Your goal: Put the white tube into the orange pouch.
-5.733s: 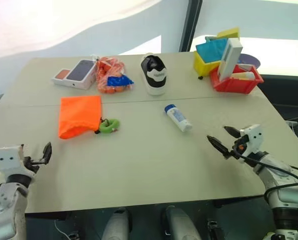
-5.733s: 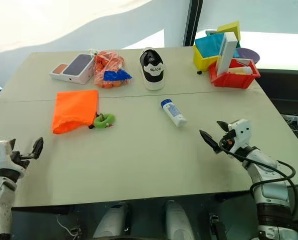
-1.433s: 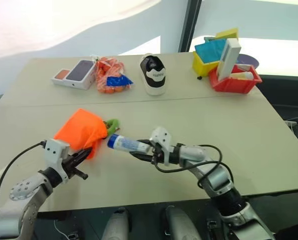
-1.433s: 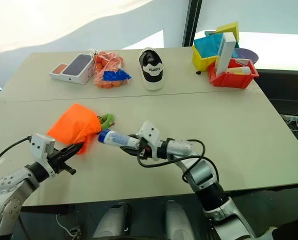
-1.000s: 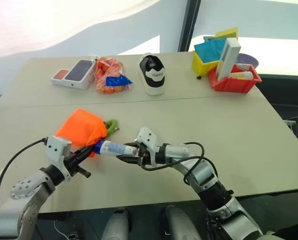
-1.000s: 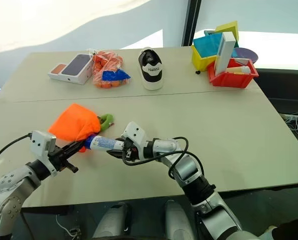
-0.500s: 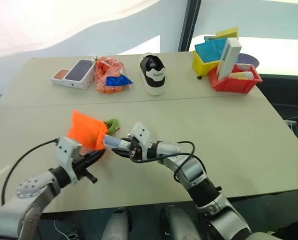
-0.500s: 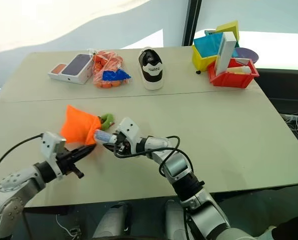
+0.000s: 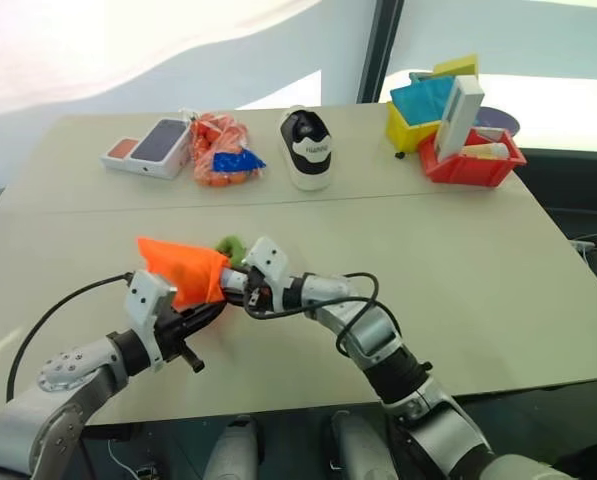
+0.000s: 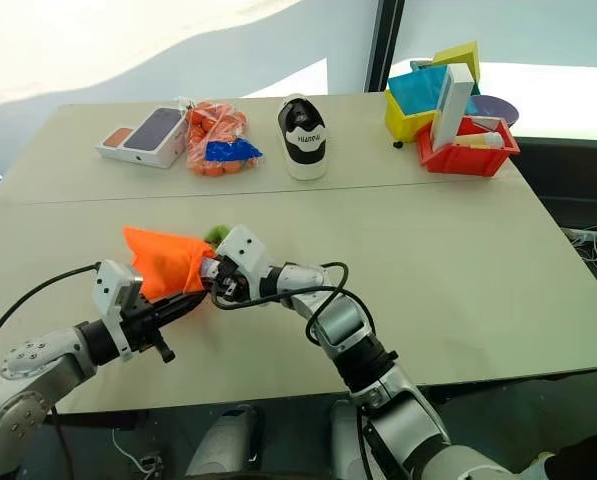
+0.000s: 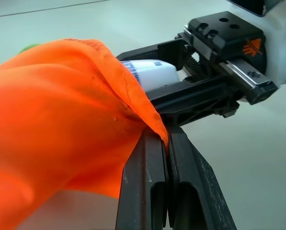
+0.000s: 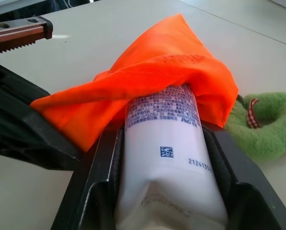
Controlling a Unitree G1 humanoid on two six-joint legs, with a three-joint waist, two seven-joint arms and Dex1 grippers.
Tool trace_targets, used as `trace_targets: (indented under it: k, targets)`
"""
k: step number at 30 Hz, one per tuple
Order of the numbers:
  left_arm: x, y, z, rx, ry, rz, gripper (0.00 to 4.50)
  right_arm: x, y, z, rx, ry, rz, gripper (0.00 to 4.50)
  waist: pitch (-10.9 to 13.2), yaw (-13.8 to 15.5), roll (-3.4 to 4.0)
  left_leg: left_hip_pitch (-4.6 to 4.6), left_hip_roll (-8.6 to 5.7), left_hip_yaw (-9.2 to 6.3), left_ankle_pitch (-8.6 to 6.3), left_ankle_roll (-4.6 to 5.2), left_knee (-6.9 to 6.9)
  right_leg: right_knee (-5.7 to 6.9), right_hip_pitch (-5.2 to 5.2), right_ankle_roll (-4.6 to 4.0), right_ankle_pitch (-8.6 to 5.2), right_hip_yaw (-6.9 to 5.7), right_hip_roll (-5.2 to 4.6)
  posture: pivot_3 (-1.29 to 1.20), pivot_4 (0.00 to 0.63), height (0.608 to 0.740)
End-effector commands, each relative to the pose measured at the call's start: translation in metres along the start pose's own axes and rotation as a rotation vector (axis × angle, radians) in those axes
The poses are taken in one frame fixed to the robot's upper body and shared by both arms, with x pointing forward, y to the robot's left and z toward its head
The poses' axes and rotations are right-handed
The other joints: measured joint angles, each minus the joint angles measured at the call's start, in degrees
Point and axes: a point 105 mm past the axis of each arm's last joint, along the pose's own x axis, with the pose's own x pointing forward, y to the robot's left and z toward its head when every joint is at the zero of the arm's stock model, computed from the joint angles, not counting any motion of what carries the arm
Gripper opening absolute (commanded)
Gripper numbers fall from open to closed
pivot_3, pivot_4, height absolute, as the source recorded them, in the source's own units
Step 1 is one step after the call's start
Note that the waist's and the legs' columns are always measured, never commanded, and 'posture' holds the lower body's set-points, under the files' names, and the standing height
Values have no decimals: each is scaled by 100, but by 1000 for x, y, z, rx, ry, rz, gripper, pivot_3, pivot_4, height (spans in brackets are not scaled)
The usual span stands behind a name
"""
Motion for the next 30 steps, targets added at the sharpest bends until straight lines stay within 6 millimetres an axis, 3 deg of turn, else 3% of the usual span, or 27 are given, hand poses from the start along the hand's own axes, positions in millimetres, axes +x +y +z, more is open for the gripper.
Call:
trace_targets:
  k: [1, 7, 14, 22, 26, 30]
  targets:
    - [8, -28, 18, 71, -46, -115, 0, 11, 20, 21, -145, -25, 97, 1827, 0, 0, 0, 0, 0, 0, 0, 0, -1, 0, -1, 0, 0, 0, 0, 0, 150, 740]
    - [17, -43, 23, 86, -51, -179, 0, 19, 36, 25, -321, -13, 213, 1827, 0, -4, 0, 0, -1, 0, 0, 0, -1, 0, -1, 0, 0, 0, 1, 0, 150, 740]
    - [17, -40, 22, 84, -56, -155, 0, 22, 46, 34, -341, -62, 299, 1827, 0, 0, 1, 1, 0, 0, 0, 0, -2, 1, -1, 1, 0, 0, 1, 0, 150, 740]
    - [0, -10, 37, 80, -114, -31, 0, -12, 23, 29, -257, -64, 285, 1827, 1, 6, 1, -2, -1, -2, 0, 0, -2, 0, -1, 1, 0, -1, 0, 0, 150, 740]
    - [-4, -4, 49, 100, -130, -25, 0, -27, 24, 30, -249, -53, 313, 1827, 1, 2, 1, -2, -1, -3, 0, 0, -2, 0, -1, 1, 0, -1, 0, 0, 150, 740]
    - [-4, -3, 42, 133, -73, -30, 0, -28, 29, 33, -219, -55, 329, 1827, 2, -23, 1, 0, 0, -1, 0, 0, -3, 0, -2, 0, -1, 0, 2, 0, 150, 740]
